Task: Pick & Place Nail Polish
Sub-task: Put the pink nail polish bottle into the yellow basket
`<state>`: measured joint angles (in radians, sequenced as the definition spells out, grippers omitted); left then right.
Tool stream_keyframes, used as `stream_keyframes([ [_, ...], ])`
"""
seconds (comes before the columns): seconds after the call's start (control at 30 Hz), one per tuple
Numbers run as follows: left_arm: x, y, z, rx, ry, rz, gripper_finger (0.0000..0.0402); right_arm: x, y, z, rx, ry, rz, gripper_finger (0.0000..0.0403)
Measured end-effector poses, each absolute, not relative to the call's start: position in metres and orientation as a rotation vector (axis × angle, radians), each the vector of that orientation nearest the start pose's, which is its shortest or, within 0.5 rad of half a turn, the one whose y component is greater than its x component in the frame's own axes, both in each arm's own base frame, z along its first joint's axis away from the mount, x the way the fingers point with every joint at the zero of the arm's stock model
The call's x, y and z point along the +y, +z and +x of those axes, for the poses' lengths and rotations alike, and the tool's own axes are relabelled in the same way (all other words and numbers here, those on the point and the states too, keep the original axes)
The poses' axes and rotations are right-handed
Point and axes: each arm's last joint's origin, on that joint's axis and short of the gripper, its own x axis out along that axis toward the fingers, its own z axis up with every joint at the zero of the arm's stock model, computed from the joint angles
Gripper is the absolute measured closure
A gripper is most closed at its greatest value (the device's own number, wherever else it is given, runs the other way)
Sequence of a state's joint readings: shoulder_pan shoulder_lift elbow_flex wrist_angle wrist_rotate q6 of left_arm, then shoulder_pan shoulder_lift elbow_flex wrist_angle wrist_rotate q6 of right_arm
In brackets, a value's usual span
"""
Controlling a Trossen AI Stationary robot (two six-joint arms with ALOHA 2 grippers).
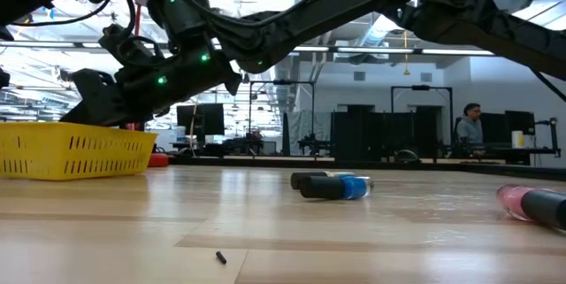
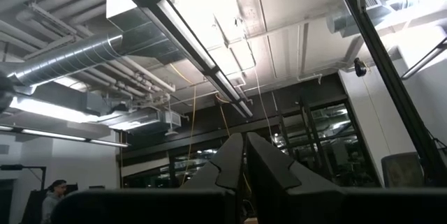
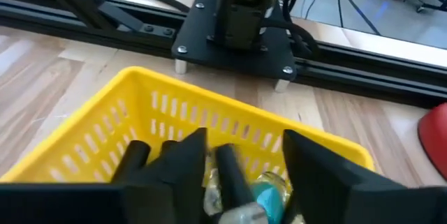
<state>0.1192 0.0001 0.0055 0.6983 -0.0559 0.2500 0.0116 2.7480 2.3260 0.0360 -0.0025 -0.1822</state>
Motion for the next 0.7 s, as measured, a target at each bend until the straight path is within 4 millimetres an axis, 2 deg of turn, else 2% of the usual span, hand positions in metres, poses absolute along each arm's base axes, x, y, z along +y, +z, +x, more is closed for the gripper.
stream_keyframes([
  [0.1, 0.01, 0.227, 0.074, -0.68, 0.255, 0.261, 0.0387, 0.006, 0.124, 0.601, 0.388, 0.047, -0.18, 0.0183],
  [0.2, 0.01, 0.227, 0.074, -0.68, 0.255, 0.261, 0.0387, 0.006, 0.141, 0.595, 0.451, 0.052, -0.174, 0.0145],
  [0.27, 0.01, 0.227, 0.074, -0.68, 0.255, 0.261, 0.0387, 0.009, 0.167, 0.587, 0.506, 0.066, -0.191, 0.013],
  [0.37, 0.01, 0.227, 0.074, -0.679, 0.255, 0.261, 0.0387, 0.014, 0.221, 0.566, 0.574, 0.095, -0.234, 0.0122],
  [0.4, 0.01, 0.227, 0.074, -0.679, 0.255, 0.261, 0.0387, 0.016, 0.243, 0.555, 0.601, 0.102, -0.242, 0.0122],
  [0.47, 0.01, 0.227, 0.074, -0.679, 0.255, 0.261, 0.0387, 0.02, 0.272, 0.533, 0.678, 0.121, -0.249, 0.0122],
  [0.57, 0.01, 0.227, 0.074, -0.679, 0.255, 0.261, 0.0387, 0.027, 0.304, 0.498, 0.822, 0.147, -0.257, 0.0122],
  [0.7, 0.01, 0.227, 0.074, -0.679, 0.255, 0.261, 0.0387, 0.037, 0.351, 0.446, 0.962, 0.084, -0.277, 0.0122],
])
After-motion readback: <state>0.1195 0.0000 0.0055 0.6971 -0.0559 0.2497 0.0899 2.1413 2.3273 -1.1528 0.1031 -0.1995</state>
